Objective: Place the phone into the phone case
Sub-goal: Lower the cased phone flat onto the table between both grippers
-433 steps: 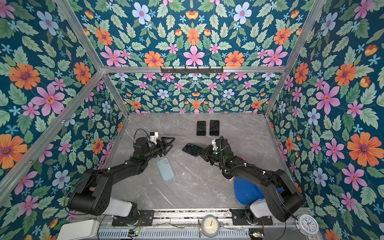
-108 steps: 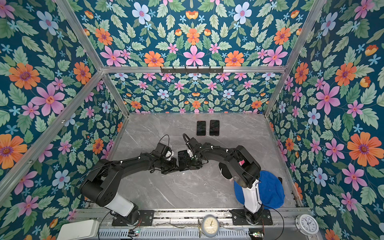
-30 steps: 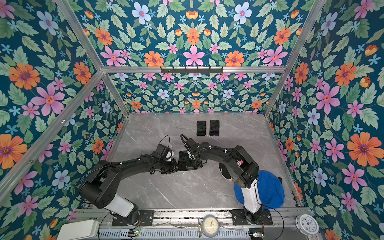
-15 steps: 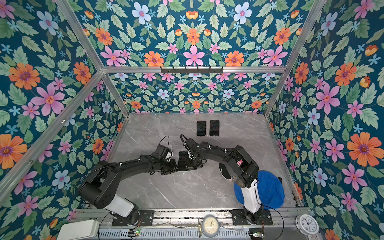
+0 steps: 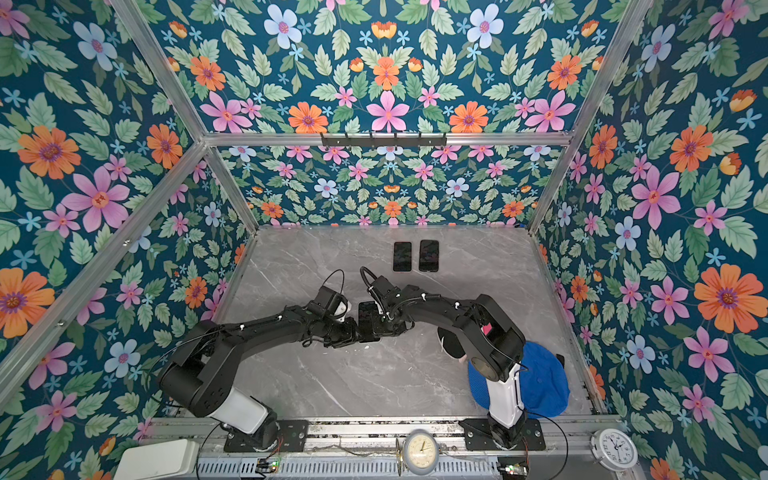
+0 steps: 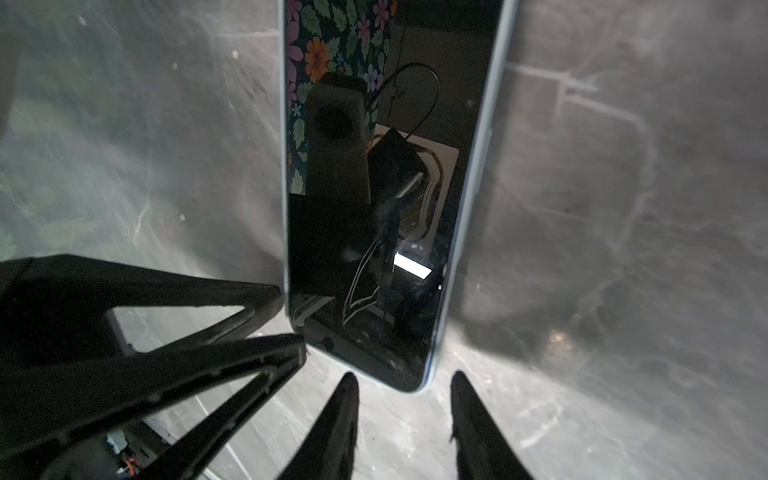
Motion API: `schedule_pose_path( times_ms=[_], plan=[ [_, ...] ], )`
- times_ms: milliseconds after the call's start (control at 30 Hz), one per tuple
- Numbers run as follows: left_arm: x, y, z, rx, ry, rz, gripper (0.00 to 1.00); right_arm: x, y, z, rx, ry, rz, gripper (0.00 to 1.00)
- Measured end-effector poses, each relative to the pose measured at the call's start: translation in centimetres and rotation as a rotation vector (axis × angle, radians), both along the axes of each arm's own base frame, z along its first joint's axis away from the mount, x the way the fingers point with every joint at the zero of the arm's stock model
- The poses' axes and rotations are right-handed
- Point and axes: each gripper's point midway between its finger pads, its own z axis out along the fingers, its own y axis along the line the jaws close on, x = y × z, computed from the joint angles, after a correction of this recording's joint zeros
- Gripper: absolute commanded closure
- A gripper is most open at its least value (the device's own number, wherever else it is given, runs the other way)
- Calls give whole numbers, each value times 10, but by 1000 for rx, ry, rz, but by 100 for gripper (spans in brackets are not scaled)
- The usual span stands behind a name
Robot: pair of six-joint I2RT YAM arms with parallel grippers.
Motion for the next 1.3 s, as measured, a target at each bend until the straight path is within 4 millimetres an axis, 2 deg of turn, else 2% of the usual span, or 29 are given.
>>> schedule_pose_path(
  times_ms=[200,400,633,767,867,967,1100,1200,1300],
  plan=[
    [-1,-5,-1,-33,5,-5,68,-5,0,-11,10,28,7,73],
    [-3,-6,-5,-45,21,6,79,-6,2,-14,27,40,0,79],
    [-3,-4,-6,-38,23,13,85,-6,0,-13,27,43,-16,87],
    [-3,-4,-5,-36,21,14,85,-6,-1,-12,26,40,-18,87],
    [-2,-3,-4,-26,15,18,83,-6,-2,-11,25,36,-19,78],
    [3,-3,0,-16,6,19,74,-5,-2,-4,33,27,-19,70],
    [28,-4,14,-28,-62,28,69,19,-7,12,29,-53,-33,65],
    [48,5,12,-21,-87,48,67,43,-6,21,25,-122,-30,61],
    [68,14,8,-16,-97,70,65,68,-7,19,39,-153,-40,60]
  ],
)
